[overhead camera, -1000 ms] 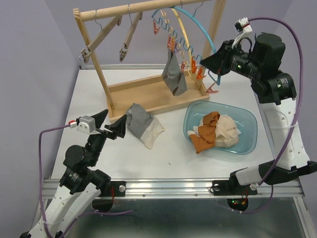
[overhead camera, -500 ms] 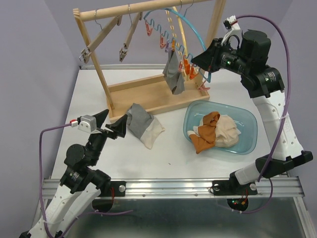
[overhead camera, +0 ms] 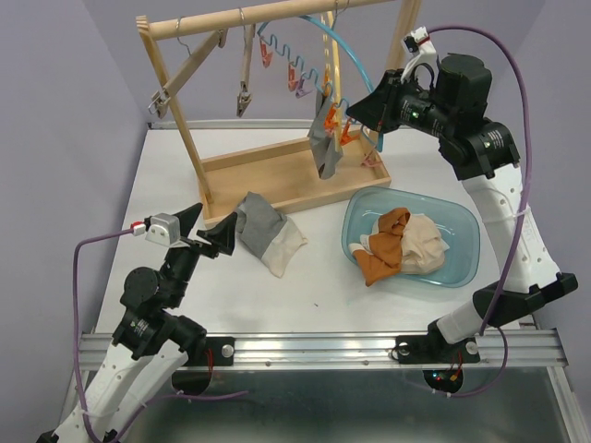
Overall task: Remove the underwear clipped to the hanger
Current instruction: Place the hanger at the clothesline.
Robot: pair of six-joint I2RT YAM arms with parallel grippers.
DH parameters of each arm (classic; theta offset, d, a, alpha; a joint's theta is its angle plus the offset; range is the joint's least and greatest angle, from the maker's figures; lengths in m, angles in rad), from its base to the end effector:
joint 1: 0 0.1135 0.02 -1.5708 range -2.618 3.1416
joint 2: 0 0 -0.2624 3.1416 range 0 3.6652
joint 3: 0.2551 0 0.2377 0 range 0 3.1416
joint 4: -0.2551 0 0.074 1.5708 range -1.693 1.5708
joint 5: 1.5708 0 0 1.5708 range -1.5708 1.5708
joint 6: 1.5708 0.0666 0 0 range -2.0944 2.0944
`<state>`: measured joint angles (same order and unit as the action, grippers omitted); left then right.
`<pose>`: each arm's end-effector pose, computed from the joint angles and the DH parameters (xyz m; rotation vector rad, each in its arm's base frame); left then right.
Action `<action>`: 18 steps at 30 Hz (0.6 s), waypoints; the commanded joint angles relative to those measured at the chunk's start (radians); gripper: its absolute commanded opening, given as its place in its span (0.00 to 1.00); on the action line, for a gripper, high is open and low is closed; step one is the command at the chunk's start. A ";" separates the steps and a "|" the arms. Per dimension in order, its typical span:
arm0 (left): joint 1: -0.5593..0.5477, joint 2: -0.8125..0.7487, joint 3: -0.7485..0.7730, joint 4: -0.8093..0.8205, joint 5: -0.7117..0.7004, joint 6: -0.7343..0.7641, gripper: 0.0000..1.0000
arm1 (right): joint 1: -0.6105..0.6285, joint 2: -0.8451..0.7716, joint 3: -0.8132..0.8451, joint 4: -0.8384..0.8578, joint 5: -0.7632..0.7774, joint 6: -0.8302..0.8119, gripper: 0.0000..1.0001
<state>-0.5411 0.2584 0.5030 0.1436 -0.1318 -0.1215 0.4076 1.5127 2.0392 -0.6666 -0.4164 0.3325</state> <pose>0.0941 -0.0464 0.3475 0.1340 1.1934 -0.5044 0.2712 0.1465 0.5241 -0.3876 1.7409 0.8968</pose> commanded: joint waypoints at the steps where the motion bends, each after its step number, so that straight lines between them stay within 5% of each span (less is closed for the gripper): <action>1: 0.010 0.005 -0.009 0.045 0.009 -0.003 0.99 | 0.011 -0.039 0.070 0.125 0.011 -0.003 0.01; 18: 0.021 0.008 -0.006 0.047 0.023 -0.010 0.99 | 0.013 -0.134 -0.034 0.182 -0.051 0.080 0.00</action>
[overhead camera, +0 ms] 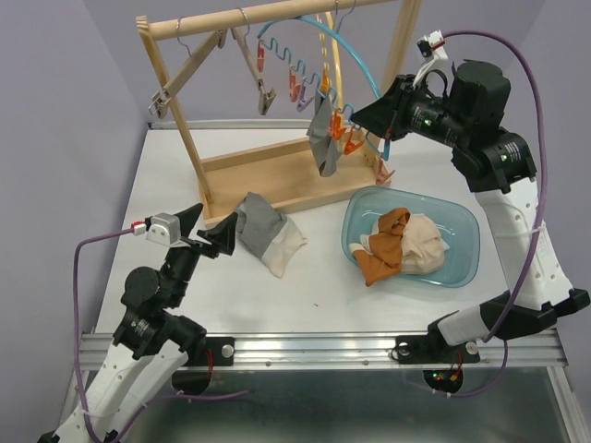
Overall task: Remove the underwear clipped to the hanger
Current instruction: Place the hanger at the clothesline.
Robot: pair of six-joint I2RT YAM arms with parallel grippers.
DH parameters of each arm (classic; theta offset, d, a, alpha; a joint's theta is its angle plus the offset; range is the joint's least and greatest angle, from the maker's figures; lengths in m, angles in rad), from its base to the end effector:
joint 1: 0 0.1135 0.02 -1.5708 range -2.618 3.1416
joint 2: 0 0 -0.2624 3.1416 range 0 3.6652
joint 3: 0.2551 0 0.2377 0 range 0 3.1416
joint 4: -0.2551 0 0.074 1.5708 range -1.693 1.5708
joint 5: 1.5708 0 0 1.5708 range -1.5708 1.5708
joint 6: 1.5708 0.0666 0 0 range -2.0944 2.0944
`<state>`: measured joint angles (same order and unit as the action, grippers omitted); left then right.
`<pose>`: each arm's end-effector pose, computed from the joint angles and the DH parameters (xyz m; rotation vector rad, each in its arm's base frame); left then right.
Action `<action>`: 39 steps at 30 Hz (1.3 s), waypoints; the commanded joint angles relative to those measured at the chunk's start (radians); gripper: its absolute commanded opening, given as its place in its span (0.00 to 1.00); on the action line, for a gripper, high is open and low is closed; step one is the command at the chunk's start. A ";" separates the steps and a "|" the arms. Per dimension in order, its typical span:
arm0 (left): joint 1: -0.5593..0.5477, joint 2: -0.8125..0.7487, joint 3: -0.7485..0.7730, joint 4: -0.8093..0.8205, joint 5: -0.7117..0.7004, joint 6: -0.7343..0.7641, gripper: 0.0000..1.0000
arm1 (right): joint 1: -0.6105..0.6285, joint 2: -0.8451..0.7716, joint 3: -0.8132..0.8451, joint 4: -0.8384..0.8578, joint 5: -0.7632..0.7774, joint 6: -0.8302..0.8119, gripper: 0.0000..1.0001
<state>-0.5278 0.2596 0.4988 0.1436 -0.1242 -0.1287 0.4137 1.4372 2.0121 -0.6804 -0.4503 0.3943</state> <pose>0.0954 -0.0461 0.3460 0.1297 1.1989 -0.5025 0.2435 0.1386 0.5349 -0.3725 1.7232 0.9744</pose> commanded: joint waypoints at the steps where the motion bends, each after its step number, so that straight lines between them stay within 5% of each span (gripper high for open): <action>1: 0.009 0.006 -0.003 0.047 0.017 -0.005 0.99 | 0.005 -0.055 -0.007 0.199 -0.021 0.026 0.01; 39: 0.022 0.006 -0.008 0.045 0.021 -0.005 0.99 | 0.188 0.252 0.183 0.190 0.239 -0.152 0.01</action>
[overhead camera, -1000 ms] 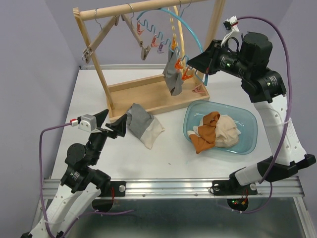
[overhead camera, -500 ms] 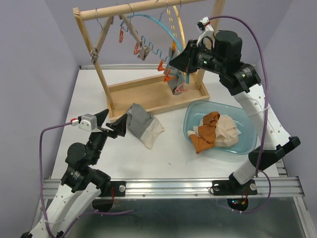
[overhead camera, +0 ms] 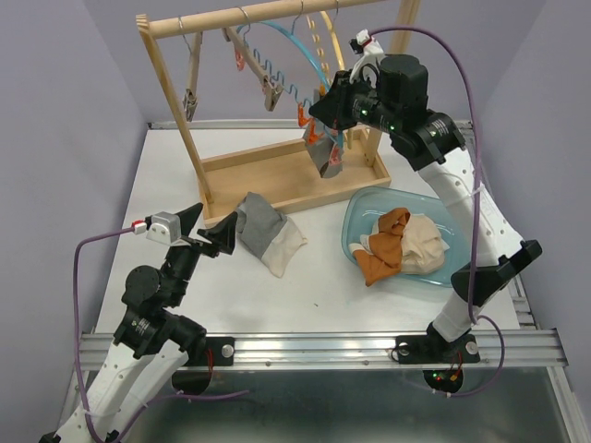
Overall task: Remove the underwear clipped to the hanger
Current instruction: Place the hanger at the clothesline.
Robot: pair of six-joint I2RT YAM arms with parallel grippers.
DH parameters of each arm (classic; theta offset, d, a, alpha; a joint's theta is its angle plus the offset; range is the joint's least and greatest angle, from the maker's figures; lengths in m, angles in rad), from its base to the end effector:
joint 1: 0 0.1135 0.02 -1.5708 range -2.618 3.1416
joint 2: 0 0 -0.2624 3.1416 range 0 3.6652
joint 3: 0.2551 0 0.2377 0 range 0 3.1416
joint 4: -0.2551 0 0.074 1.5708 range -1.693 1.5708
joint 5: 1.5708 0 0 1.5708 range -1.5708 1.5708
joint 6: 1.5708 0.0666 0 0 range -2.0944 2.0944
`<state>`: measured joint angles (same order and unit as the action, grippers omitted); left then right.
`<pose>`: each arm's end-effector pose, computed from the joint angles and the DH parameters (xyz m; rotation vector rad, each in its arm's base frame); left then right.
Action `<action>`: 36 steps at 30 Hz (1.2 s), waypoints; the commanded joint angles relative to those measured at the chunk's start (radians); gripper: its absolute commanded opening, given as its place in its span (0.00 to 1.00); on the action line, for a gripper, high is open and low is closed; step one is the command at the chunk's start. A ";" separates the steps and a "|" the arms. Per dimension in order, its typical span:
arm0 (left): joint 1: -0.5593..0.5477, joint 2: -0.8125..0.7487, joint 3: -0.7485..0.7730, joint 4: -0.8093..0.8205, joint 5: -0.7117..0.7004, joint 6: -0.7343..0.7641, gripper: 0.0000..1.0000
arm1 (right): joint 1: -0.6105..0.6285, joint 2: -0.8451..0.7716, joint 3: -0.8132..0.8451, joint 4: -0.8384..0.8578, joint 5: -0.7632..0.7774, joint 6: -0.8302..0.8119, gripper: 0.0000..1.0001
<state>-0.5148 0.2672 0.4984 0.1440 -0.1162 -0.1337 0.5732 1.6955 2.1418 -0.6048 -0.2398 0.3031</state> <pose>0.0973 -0.0462 0.3452 0.1275 1.2062 -0.4988 0.3033 0.2146 0.5054 -0.4237 1.7509 0.8439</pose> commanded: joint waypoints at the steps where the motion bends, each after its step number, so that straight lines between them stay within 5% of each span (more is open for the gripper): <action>1: 0.009 0.000 -0.008 0.045 0.013 0.000 0.99 | 0.036 -0.004 0.053 0.114 0.036 -0.080 0.01; 12: 0.013 0.006 -0.011 0.045 0.018 0.000 0.99 | 0.131 0.024 0.038 0.103 0.105 -0.156 0.08; 36: 0.024 0.006 -0.011 0.045 0.046 -0.009 0.99 | 0.134 -0.287 -0.224 0.097 0.073 -0.396 0.88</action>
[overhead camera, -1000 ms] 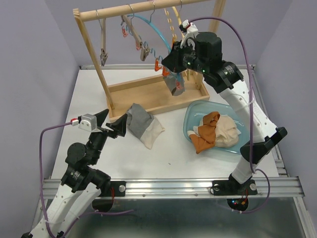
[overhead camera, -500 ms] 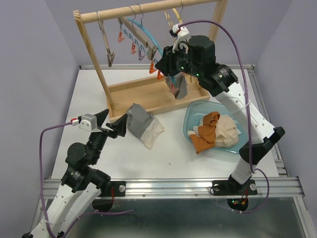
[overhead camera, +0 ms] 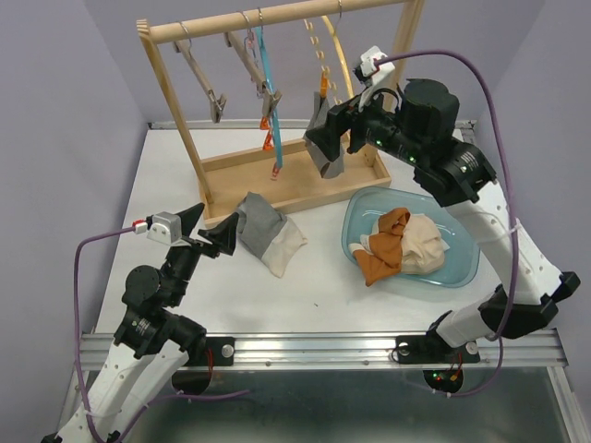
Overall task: Remove the underwear clipped to the hanger
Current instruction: Place the hanger at the clothesline, then pick up the underwear from the center of the board.
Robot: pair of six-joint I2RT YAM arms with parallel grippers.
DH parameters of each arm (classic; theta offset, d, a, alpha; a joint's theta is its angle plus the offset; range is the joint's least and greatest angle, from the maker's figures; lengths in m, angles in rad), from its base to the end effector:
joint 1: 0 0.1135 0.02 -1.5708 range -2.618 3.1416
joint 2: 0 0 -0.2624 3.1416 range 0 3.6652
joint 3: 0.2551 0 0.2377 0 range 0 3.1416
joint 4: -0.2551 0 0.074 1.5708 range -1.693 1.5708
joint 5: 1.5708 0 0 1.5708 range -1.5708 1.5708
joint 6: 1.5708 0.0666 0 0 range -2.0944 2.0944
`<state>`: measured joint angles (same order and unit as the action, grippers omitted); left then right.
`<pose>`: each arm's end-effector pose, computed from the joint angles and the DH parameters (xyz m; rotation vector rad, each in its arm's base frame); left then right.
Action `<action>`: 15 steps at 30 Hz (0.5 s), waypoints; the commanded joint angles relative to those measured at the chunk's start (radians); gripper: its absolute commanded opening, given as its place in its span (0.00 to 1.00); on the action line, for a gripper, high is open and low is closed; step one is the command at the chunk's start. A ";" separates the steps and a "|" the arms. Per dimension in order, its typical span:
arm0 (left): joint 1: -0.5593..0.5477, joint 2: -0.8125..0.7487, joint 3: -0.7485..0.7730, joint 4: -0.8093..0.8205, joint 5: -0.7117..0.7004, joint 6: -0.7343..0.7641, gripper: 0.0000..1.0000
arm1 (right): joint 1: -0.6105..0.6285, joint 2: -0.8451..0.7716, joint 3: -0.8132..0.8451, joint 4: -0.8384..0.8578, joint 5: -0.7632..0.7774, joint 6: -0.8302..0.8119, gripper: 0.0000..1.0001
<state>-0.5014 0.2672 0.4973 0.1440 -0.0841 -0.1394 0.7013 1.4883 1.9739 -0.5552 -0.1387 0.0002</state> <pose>0.0972 -0.0469 0.3449 0.1445 1.2049 -0.5112 0.2335 0.2093 0.5257 -0.6777 1.5371 0.6466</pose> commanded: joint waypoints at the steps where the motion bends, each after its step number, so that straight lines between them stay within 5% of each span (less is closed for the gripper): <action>1: 0.011 0.004 -0.011 0.045 0.015 -0.003 0.99 | 0.004 -0.094 -0.070 0.047 -0.032 -0.106 0.89; 3: 0.011 0.007 -0.009 0.045 0.015 -0.003 0.99 | 0.003 -0.138 -0.111 0.046 -0.038 -0.138 1.00; 15: 0.014 0.003 -0.011 0.043 0.015 -0.005 0.99 | -0.062 -0.368 -0.358 0.034 -0.220 -0.344 1.00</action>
<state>-0.4953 0.2672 0.4973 0.1440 -0.0795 -0.1402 0.6617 1.1893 1.6737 -0.5526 -0.2623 -0.2401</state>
